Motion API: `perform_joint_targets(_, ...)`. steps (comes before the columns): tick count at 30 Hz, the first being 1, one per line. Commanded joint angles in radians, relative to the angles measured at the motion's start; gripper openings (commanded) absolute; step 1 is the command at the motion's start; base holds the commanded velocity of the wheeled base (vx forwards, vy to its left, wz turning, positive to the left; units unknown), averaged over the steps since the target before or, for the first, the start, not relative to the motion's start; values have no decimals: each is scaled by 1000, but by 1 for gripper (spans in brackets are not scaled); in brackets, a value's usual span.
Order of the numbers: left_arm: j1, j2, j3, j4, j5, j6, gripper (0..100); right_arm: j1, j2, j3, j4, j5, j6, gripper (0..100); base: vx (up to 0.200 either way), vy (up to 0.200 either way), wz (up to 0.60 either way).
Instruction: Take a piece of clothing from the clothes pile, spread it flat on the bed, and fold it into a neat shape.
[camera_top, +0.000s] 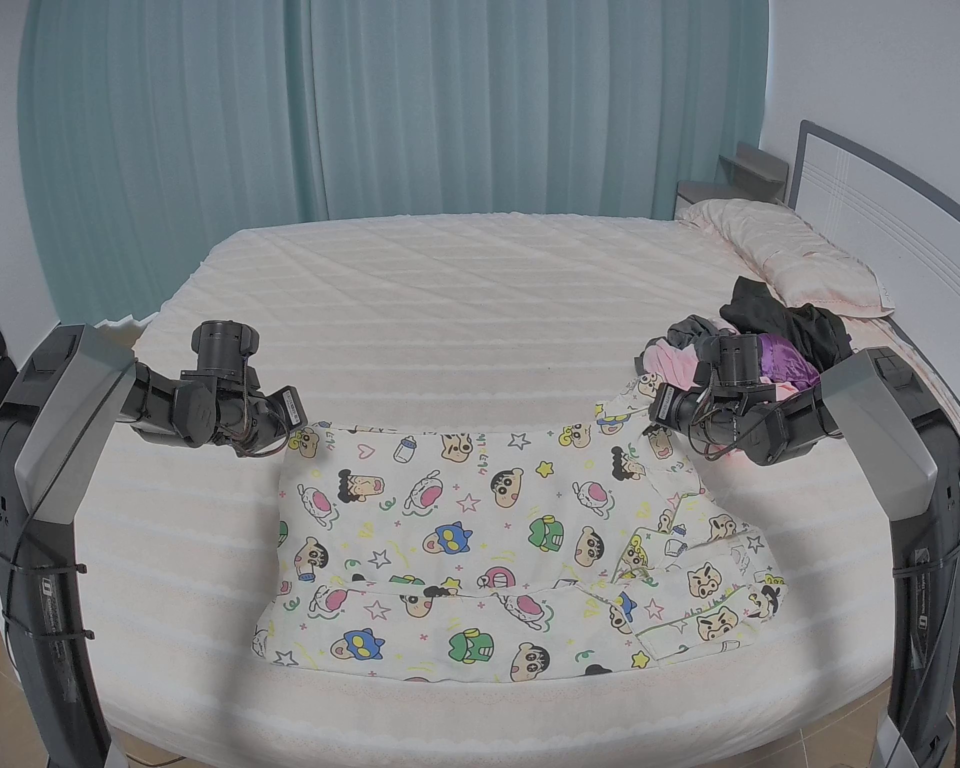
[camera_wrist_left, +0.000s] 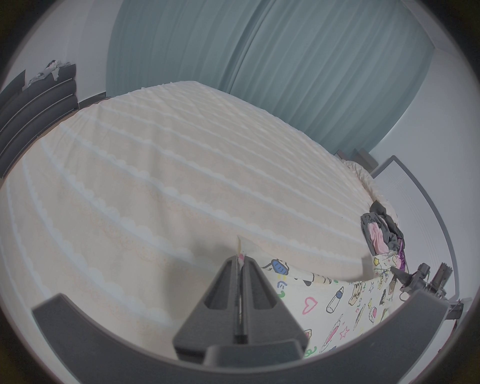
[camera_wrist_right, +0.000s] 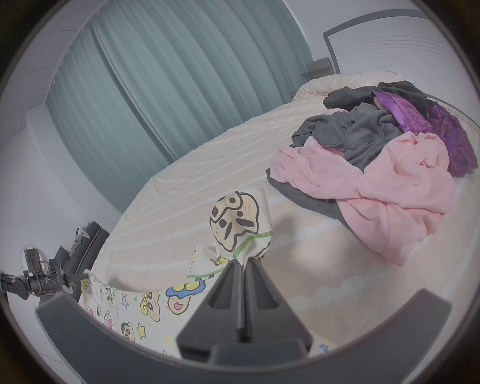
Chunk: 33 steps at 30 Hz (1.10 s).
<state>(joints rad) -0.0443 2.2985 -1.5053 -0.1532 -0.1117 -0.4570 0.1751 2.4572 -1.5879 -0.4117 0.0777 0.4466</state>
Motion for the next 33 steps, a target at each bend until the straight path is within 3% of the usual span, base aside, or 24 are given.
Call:
perform_joint_targets(1,0,-7,10,27,0,14,0,6,-61,58,-1,2,-12,0,0,0,0)
perform_joint_targets(11,-2,-76,76,70,-8,49,0,7,-175,215,-1,4,-65,0,0,0,0)
perform_joint_targets(24,0,-215,287,64,-11,153,0,17,-325,442,-2,7,-108,0,0,0,0)
perform_joint_targets(33,-8,-245,428,57,-14,224,0,30,-388,652,-102,8,-157,0,0,0,0)
